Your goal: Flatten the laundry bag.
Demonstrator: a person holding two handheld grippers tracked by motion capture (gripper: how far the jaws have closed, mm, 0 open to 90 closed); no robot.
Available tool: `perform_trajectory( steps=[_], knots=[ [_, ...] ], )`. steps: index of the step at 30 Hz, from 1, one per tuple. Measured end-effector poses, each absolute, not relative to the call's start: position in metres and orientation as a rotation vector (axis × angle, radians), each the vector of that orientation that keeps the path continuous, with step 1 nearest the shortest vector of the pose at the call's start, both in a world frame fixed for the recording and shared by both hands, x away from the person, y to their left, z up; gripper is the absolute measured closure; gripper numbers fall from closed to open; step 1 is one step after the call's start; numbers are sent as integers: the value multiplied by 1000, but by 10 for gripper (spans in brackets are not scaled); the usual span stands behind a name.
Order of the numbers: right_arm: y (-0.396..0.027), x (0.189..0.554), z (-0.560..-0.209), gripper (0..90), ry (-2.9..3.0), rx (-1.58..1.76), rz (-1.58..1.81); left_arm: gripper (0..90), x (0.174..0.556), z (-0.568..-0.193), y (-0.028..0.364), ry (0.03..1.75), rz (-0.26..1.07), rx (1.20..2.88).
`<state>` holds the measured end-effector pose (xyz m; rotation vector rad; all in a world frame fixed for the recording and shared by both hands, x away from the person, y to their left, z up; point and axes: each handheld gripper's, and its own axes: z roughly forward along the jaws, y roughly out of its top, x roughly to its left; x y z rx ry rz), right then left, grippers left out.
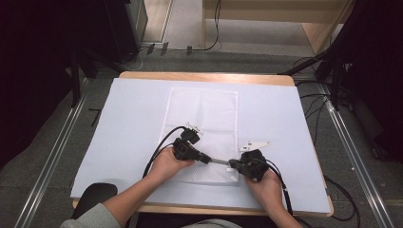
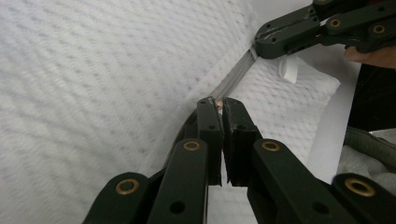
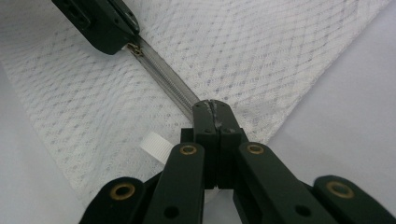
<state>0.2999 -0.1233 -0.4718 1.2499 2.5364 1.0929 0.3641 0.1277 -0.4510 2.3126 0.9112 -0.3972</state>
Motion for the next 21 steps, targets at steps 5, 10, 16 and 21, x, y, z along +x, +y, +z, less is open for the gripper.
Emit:
perform_trajectory(
  steps=[5, 10, 16, 21],
  knots=[
    [-124, 300, -472, 900, 2537, 1250, 1095, 881, 366, -448, 142, 918, -393, 2310],
    [-124, 300, -472, 900, 2538, 1246, 1098, 881, 368, -445, 159, 942, -387, 2289],
    [-123, 300, -472, 900, 2541, 1239, 1095, 881, 369, -442, 187, 984, -376, 2280],
    [-123, 301, -471, 900, 2546, 1240, 1089, 880, 369, -439, 219, 1039, -354, 2227]
  ],
)
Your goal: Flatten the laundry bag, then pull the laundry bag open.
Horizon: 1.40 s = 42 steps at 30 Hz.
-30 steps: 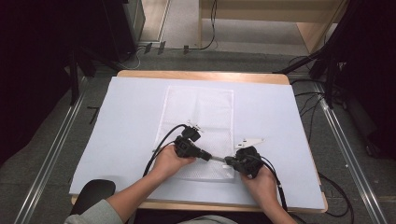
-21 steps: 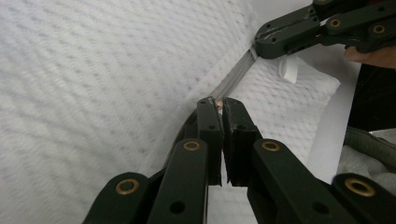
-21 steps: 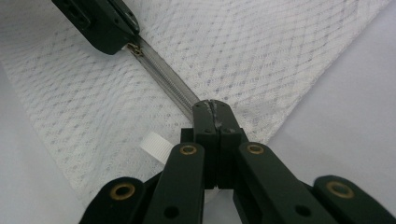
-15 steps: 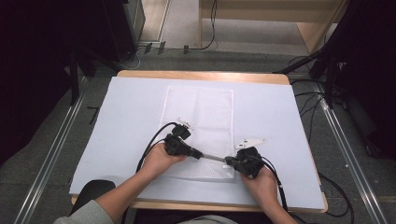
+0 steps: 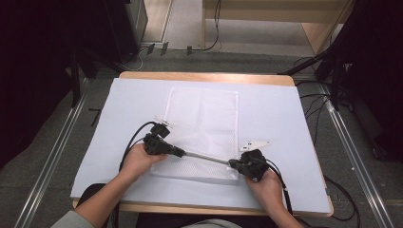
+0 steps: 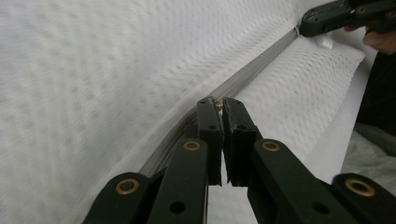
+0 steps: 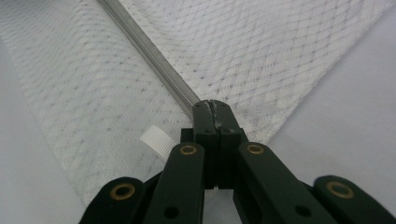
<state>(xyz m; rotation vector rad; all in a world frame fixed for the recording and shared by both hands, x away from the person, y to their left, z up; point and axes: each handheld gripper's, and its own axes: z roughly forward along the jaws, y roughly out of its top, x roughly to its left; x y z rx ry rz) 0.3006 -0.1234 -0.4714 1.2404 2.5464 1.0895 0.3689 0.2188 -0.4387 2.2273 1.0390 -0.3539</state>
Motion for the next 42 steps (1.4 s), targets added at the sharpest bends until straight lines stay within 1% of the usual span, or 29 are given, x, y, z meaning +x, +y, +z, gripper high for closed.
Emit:
perform_trajectory(
  steps=[4, 10, 11, 14, 17, 22, 23, 24, 26, 33, 42],
  knots=[
    [-124, 302, -471, 900, 2555, 1239, 1091, 880, 367, -436, 232, 1057, -322, 2215],
    [-124, 302, -471, 900, 2561, 1235, 1086, 880, 367, -436, 243, 1077, -330, 2215],
    [-124, 303, -471, 900, 2565, 1230, 1089, 881, 366, -436, 245, 1085, -305, 2223],
    [-124, 303, -471, 900, 2569, 1229, 1091, 880, 367, -437, 258, 1125, -295, 2216],
    [-124, 304, -471, 900, 2573, 1225, 1090, 880, 366, -438, 274, 1165, -307, 2196],
    [-124, 305, -470, 900, 2582, 1231, 1080, 881, 364, -439, 288, 1198, -308, 2173],
    [-124, 305, -470, 900, 2584, 1227, 1079, 881, 363, -439, 288, 1214, -278, 2180],
    [-124, 306, -470, 900, 2585, 1222, 1078, 881, 363, -439, 290, 1209, -279, 2186],
    [-124, 306, -470, 900, 2585, 1221, 1077, 880, 363, -441, 292, 1226, -306, 2163],
    [-124, 307, -469, 900, 2597, 1225, 1072, 878, 361, -441, 289, 1216, -296, 2181],
    [-125, 308, -468, 900, 2602, 1213, 1067, 876, 351, -443, 290, 1211, -332, 2170]
  ],
)
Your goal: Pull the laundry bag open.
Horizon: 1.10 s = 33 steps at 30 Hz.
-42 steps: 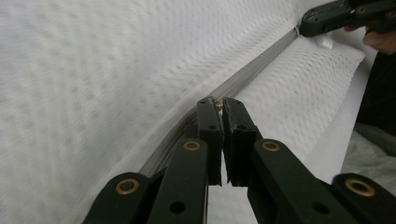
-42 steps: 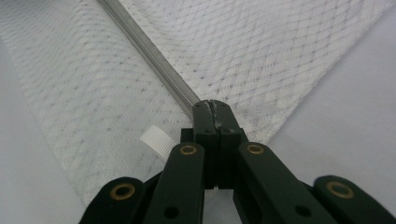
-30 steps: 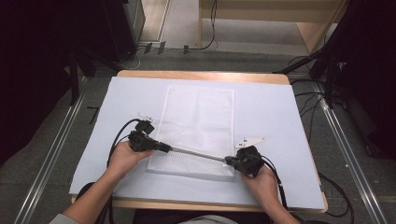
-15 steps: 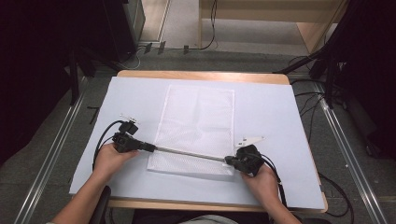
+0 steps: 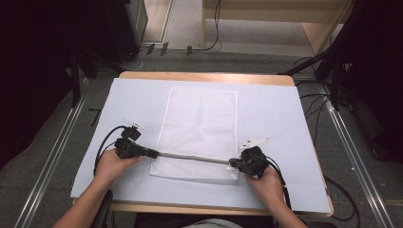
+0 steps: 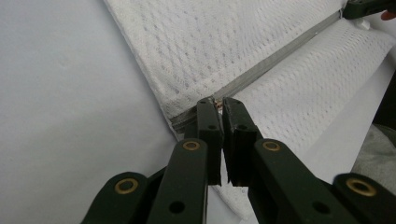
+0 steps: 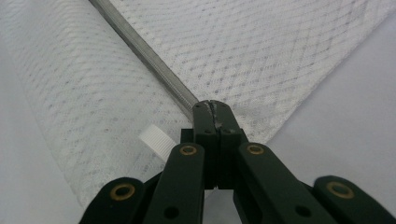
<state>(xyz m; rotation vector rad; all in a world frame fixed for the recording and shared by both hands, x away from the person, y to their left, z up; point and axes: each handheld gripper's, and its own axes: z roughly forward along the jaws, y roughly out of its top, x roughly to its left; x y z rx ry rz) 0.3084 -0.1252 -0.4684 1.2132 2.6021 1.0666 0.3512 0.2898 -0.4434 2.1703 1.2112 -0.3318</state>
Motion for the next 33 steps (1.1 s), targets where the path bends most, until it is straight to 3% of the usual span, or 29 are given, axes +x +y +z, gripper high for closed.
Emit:
perform_trajectory(
  steps=[9, 13, 21, 23, 33],
  knots=[
    [-129, 312, -469, 900, 2622, 1202, 1116, 857, 348, -444, 290, 1177, -318, 2149],
    [-129, 311, -464, 900, 2609, 1163, 1190, 736, 348, -442, 290, 1144, -310, 2132],
    [-136, 313, -454, 790, 2533, 1152, 1303, 526, 346, -434, 291, 1072, -186, 2099],
    [-140, 314, -451, 729, 2503, 1147, 1333, 468, 346, -431, 293, 1072, -166, 2067],
    [-169, 325, -452, 509, 2415, 1168, 1385, 377, 348, -425, 308, 1085, 3, 2053]
  ],
)
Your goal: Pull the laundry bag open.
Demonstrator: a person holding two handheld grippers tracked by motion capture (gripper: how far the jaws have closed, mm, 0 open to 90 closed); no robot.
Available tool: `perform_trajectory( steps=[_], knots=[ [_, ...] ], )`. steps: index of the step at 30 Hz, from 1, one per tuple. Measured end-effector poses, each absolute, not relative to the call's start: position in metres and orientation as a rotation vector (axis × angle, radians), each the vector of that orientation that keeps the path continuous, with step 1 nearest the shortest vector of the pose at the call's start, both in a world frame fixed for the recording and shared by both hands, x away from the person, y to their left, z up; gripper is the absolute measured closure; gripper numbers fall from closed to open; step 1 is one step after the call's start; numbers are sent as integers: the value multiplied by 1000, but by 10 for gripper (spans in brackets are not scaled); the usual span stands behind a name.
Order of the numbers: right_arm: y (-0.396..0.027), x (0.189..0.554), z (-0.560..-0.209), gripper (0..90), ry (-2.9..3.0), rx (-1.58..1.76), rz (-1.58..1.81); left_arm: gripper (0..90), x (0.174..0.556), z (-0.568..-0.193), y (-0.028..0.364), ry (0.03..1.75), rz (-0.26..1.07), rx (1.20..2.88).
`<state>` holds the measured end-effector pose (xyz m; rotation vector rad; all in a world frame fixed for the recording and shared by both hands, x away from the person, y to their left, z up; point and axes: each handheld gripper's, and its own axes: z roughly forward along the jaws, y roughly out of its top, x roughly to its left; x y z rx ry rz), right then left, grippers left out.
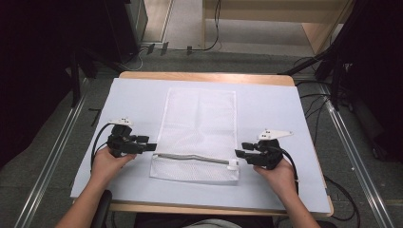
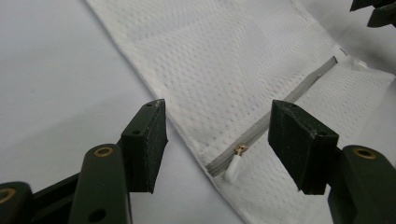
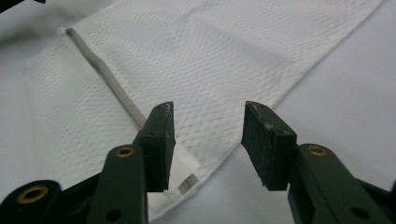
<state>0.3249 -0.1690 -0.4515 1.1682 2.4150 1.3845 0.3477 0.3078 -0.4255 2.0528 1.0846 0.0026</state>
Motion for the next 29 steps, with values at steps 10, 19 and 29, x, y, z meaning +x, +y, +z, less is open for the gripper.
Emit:
perform_trajectory(
  steps=[10, 19, 29],
  knots=[
    [-210, 334, -452, 413, 2278, 1250, 1378, 363, 352, -424, 323, 1134, 139, 2066],
    [-222, 337, -454, 364, 2218, 1302, 1358, 331, 353, -423, 332, 1140, 187, 2064],
    [-217, 340, -459, 340, 2243, 1309, 1336, 288, 355, -426, 331, 1142, 197, 2077]
  ],
)
